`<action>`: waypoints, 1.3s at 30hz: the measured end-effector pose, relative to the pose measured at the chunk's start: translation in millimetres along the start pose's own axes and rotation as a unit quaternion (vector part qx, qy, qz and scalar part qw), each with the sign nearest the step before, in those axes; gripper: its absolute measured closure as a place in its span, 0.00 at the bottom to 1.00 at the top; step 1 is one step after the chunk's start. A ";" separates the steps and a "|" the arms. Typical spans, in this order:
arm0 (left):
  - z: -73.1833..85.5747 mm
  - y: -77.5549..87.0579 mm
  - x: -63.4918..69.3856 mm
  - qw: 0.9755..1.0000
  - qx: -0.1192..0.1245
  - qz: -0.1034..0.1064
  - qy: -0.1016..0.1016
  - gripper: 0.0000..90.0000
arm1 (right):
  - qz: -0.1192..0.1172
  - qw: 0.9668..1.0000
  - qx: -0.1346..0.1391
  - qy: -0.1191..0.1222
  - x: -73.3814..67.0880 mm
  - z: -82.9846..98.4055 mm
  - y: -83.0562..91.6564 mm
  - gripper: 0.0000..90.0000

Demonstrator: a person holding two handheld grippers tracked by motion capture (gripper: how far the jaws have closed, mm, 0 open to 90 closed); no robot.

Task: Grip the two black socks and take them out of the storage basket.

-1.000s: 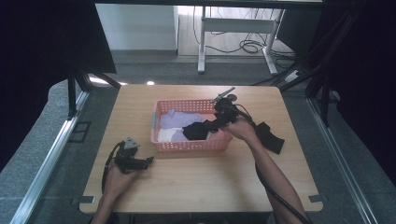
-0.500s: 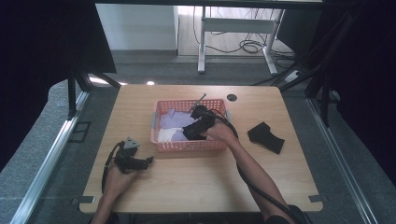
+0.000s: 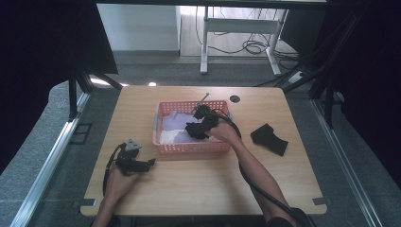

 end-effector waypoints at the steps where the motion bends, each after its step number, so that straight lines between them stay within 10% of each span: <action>1: 0.0 0.0 0.0 1.000 0.000 0.000 0.000 0.15 | 0.000 1.000 0.007 -0.001 1.1 -1.6 5.2 0.92; 39: -0.2 -0.4 0.6 1.000 -0.001 -0.006 -0.004 0.15 | 0.071 0.989 0.128 -0.029 27.4 -7.9 147.0 0.91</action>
Point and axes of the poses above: each handheld gripper's, and its own axes: y roughly backward along the jaws, z roughly out of its underside, x roughly to its right, the point moved 6 cm from there along -y, roughly forward along the jaws, and after that the axes turned 5 degrees about y, right-handed, at the moved point
